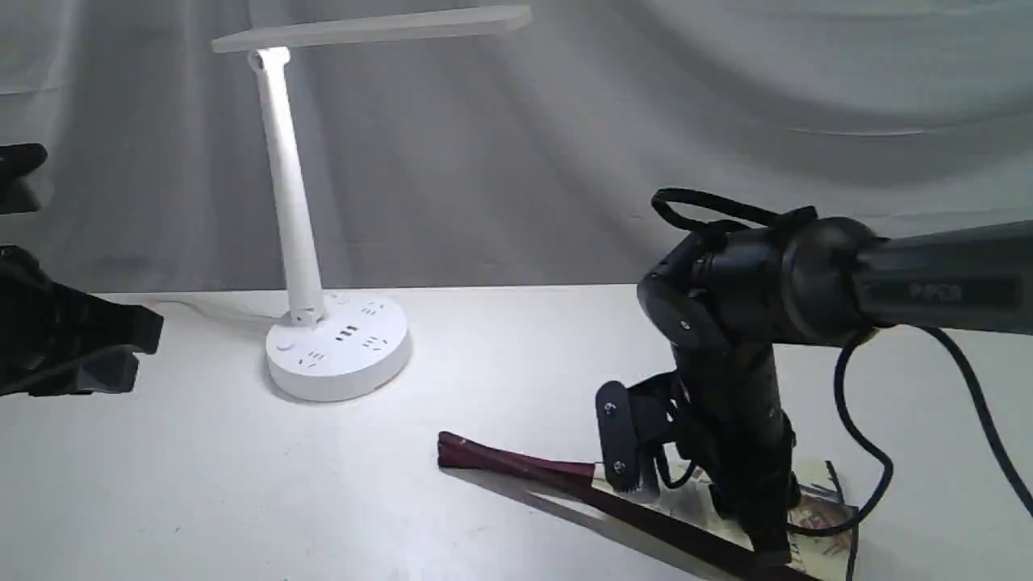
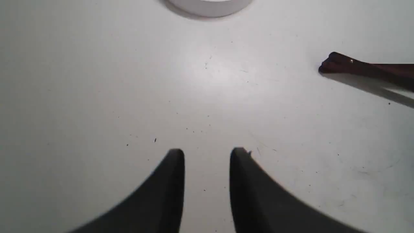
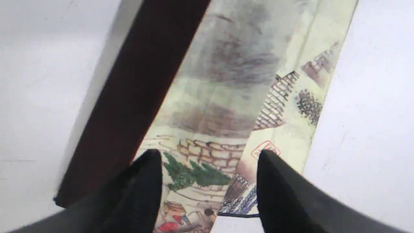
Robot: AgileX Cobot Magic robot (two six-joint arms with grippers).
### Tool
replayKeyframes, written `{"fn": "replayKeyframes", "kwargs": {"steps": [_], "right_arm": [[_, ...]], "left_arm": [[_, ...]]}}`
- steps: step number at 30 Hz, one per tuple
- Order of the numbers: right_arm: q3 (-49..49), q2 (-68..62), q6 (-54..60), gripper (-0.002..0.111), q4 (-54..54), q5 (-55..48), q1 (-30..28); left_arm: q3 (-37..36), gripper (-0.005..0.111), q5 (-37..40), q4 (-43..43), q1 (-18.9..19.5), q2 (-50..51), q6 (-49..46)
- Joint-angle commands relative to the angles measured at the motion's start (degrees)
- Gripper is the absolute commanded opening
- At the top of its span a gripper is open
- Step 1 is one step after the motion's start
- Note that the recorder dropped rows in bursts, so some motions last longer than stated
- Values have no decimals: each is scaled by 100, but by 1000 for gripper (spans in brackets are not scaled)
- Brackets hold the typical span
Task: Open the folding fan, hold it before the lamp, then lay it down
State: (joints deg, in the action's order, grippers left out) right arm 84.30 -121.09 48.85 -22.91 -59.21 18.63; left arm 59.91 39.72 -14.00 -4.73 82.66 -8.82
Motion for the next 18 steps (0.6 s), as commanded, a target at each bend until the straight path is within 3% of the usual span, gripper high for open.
{"fn": "replayKeyframes", "kwargs": {"steps": [1, 6, 13, 18], "right_arm": [[-17, 85, -367, 56, 66, -33, 16], [-17, 85, -1752, 59, 55, -211, -10], [-17, 85, -2555, 59, 348, -866, -292], [-17, 98, -2874, 59, 1085, -1075, -627]], "left_arm": [[36, 25, -41, -45, 5, 8, -229], [36, 25, -94, -45, -298, 89, -534], [36, 53, -83, -45, -983, 528, -1266], [36, 55, -278, -45, -1370, 772, -2170]]}}
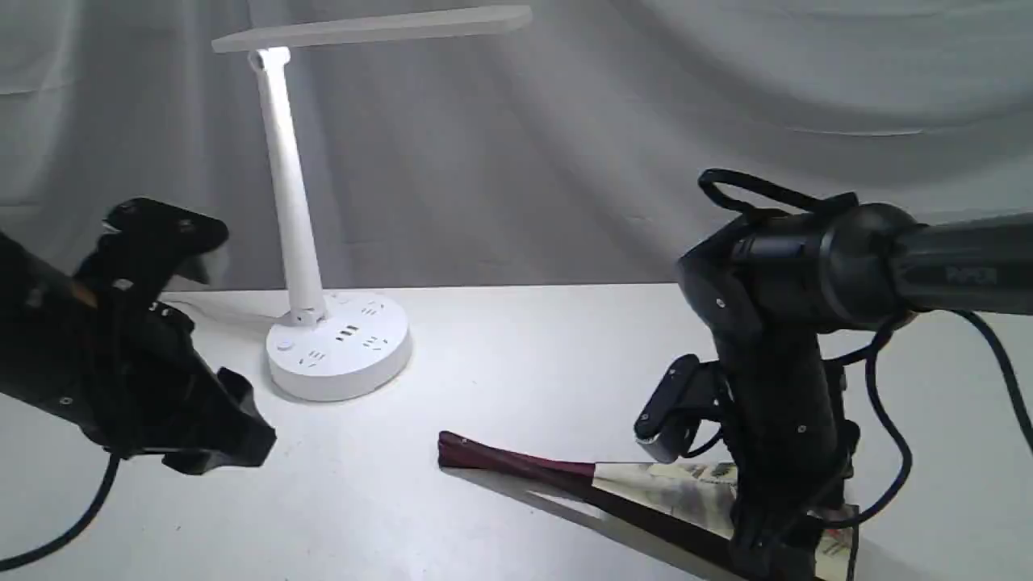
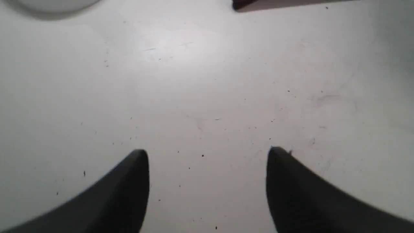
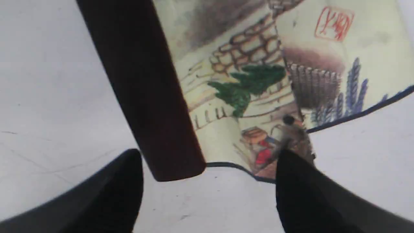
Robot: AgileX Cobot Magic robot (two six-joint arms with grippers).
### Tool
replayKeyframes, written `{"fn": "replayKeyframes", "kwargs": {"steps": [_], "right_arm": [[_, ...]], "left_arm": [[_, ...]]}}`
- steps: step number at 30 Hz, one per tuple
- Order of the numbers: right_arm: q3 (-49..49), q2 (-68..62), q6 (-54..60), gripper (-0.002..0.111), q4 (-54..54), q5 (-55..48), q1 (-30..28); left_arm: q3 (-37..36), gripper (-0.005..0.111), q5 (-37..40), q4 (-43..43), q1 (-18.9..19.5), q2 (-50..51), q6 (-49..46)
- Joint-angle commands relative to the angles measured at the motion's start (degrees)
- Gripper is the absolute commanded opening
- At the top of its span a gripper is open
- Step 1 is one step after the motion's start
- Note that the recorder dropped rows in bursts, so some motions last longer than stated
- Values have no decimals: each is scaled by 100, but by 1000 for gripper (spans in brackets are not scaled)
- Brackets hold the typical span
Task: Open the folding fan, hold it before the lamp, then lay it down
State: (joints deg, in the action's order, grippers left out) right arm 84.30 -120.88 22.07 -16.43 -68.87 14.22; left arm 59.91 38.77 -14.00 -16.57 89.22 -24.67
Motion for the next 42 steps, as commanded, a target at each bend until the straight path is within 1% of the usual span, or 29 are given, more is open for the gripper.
{"fn": "replayKeyframes", "kwargs": {"steps": [1, 3, 4, 6, 7, 9, 12, 14, 17, 21, 23, 26, 31, 33, 36, 38, 40, 42], "right_arm": [[-17, 107, -246, 59, 626, -109, -279], [-17, 219, -348, 59, 1011, -109, -455], [-17, 274, -393, 59, 1268, -109, -538], [-17, 448, -461, 59, 1880, -109, -771], [-29, 488, -535, 59, 2112, -109, -854], [-140, 624, -580, 59, 3173, 41, -1033], [-331, 659, -206, 59, 4518, 164, -1097], [-423, 642, -190, 59, 4835, 152, -1086], [-555, 642, -180, 59, 4859, 85, -1073], [-749, 642, -261, 59, 4859, 306, -1073], [-877, 642, -259, 59, 4859, 470, -1073], [-965, 642, -234, 59, 4837, 591, -1073], [-965, 642, -283, 59, 4794, 682, -1073], [-965, 642, -380, 59, 4794, 727, -1073], [-965, 642, -415, 54, 4723, 849, -1073], [-965, 642, -559, 51, 4579, 997, -1073], [-965, 642, -781, 44, 4337, 1229, -1073], [-965, 642, -1022, 38, 4017, 1491, -1073]], "left_arm": [[36, 55, -290, -45, -286, 203, -892], [39, 55, -492, -45, -410, 317, -1041], [49, 55, -740, -45, -471, 391, -1041], [134, 55, -918, -45, -535, 546, -1022], [280, 55, -877, -45, -545, 681, -992], [572, 55, -601, -45, -556, 879, -992], [1027, 55, -193, -45, -568, 1239, -1005], [1215, 55, -141, -45, -568, 1440, -1086], [1407, 55, -141, -60, -568, 1715, -1681], [1627, 55, -365, -783, -568, 2077, -2700], [1642, 55, -764, -1423, -568, 2254, -3131], [1642, 55, -1204, -2455, -568, 2466, -4141], [1642, 54, -1430, -3943, -568, 2669, -5422], [1709, 54, -1560, -4425, -568, 2743, -5556], [1910, 53, -1935, -5099, -568, 2850, -5222], [2040, 48, -2019, -5463, -568, 2927, -5054], [2161, 39, -2020, -5722, -568, 3029, -5018], [2235, 27, -1947, -5842, -568, 3143, -5018]]}}
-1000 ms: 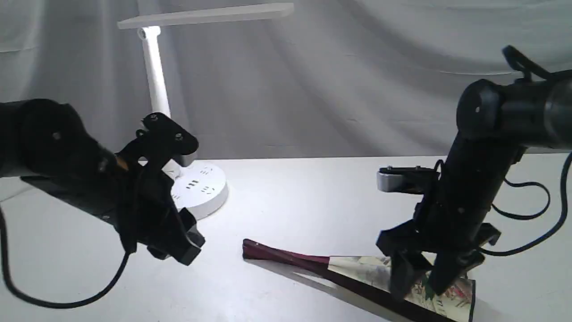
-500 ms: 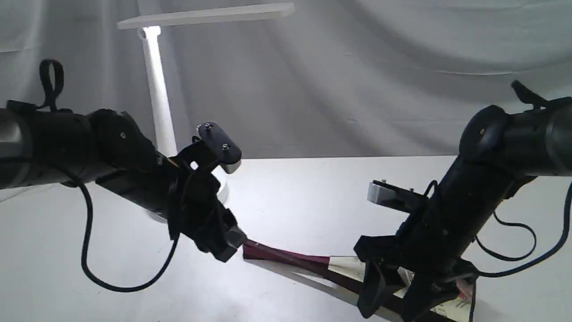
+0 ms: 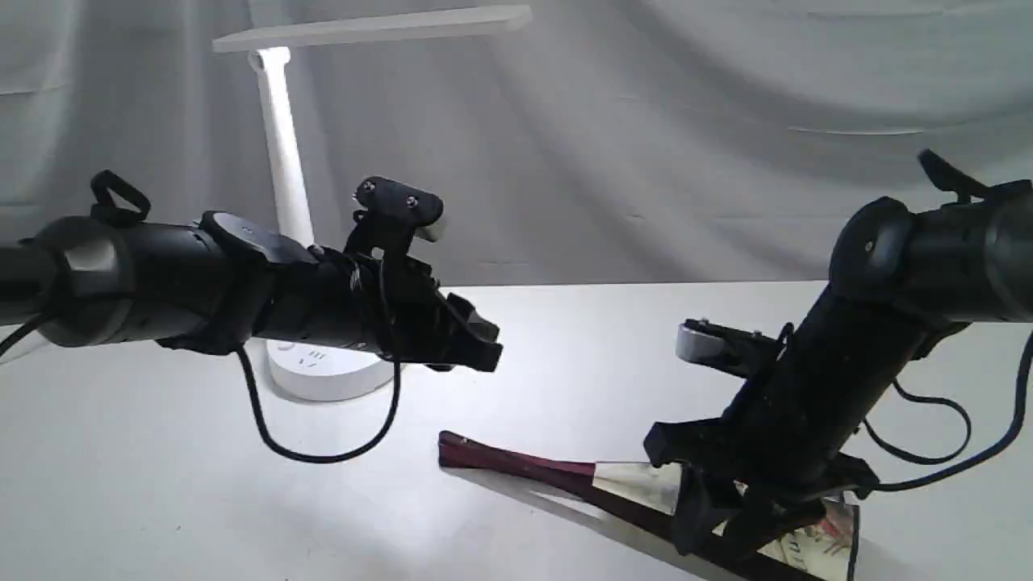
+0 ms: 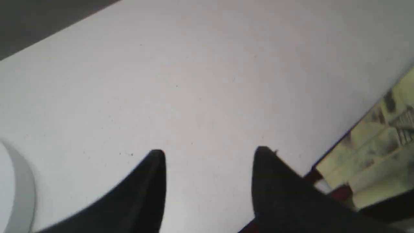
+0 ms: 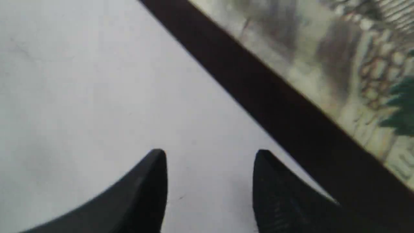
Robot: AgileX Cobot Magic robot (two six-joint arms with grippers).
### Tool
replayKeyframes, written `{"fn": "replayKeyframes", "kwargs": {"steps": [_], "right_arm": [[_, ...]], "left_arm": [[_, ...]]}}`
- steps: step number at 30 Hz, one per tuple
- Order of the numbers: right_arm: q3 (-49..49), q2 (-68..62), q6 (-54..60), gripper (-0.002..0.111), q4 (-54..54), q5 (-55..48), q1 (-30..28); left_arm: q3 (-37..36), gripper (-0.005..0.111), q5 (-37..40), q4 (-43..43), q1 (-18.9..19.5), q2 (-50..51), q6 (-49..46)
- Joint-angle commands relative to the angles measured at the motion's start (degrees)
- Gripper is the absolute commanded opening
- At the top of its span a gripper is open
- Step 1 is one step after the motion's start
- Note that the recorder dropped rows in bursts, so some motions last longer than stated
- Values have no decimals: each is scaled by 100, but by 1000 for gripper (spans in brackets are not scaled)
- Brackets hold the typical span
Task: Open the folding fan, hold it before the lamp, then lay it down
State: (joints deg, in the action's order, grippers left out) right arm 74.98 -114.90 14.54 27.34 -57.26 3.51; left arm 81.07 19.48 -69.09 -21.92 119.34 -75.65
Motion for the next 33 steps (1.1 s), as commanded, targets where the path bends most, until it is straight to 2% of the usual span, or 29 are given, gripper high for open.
{"fn": "replayKeyframes", "kwargs": {"steps": [1, 4, 8, 11, 16, 21, 24, 28, 32, 33], "right_arm": [[-32, 44, -430, 36, -493, 432, -2], [-32, 44, -722, 29, -771, 676, -2], [-32, 44, -714, 20, -792, 755, -2], [-32, 44, -627, 14, -828, 833, -2], [-32, 44, -750, 0, -1130, 844, -2], [-94, 44, -897, 0, -1275, 1002, -2], [-94, 44, -906, 0, -1246, 1038, -2], [-94, 44, -906, 0, -1203, 952, -2], [-94, 44, -906, 0, -1251, 961, -2], [-94, 44, -906, 0, -1262, 973, -2]], "left_arm": [[153, 22, -9, -335, -34, 199, 69], [265, 9, -25, -375, -34, 401, 69], [497, 0, 3, -733, -34, 631, 92], [595, 0, 3, -1237, -34, 731, 92], [657, 0, 3, -1234, -34, 831, 92], [682, 0, 3, -1087, -34, 945, 483], [857, 0, 124, -747, -49, 1042, 674], [1273, 0, 181, 139, -135, 1232, 1885], [1652, 0, 482, 1913, -239, 1416, 3530], [1792, 0, 619, 2599, -268, 1467, 4214]]}}
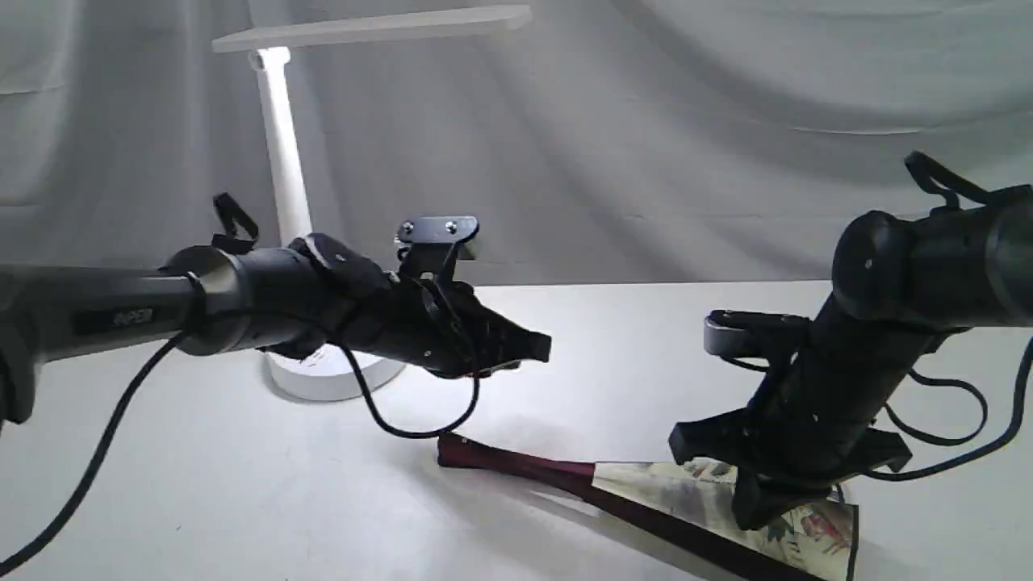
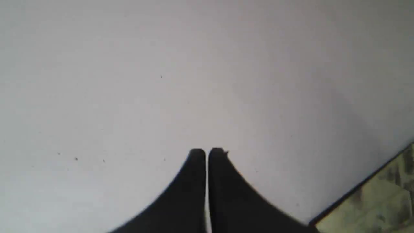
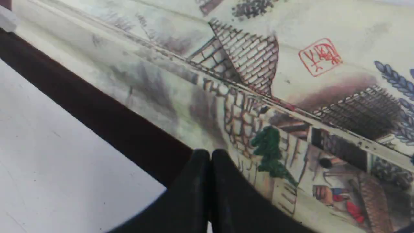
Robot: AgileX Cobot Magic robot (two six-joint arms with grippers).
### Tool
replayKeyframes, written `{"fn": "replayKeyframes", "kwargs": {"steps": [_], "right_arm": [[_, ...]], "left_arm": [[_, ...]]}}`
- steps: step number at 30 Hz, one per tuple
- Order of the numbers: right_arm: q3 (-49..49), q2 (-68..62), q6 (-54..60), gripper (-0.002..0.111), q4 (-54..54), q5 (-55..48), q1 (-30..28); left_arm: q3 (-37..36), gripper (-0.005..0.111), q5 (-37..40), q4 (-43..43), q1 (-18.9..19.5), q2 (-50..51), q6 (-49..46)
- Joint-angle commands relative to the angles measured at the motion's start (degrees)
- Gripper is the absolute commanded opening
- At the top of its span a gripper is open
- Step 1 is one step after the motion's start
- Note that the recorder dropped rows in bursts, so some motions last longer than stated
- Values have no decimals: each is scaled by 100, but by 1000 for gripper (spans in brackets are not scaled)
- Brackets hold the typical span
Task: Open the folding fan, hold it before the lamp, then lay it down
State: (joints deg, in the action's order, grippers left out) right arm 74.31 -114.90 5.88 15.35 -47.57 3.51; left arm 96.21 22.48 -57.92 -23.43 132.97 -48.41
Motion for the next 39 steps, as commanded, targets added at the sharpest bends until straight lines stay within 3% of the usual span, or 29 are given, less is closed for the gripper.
{"fn": "replayKeyframes", "kwargs": {"steps": [1, 6, 12, 26, 39], "right_arm": [[-28, 44, -40, 0, -63, 14, -2], [-146, 44, -40, 0, -175, 95, -2], [-452, 44, -40, 0, -339, 732, -12], [-452, 44, -40, 0, -294, 589, -12], [-452, 44, -56, 0, -442, 1443, -12]], "left_arm": [[406, 0, 473, 1971, -145, 151, 2023], [845, 0, 1016, 3031, -286, 293, 2911], [904, 0, 1275, 3030, -316, 332, 2911], [904, 0, 1544, 3030, -316, 643, 2772], [904, 0, 2410, 2979, -316, 596, 2662]]}}
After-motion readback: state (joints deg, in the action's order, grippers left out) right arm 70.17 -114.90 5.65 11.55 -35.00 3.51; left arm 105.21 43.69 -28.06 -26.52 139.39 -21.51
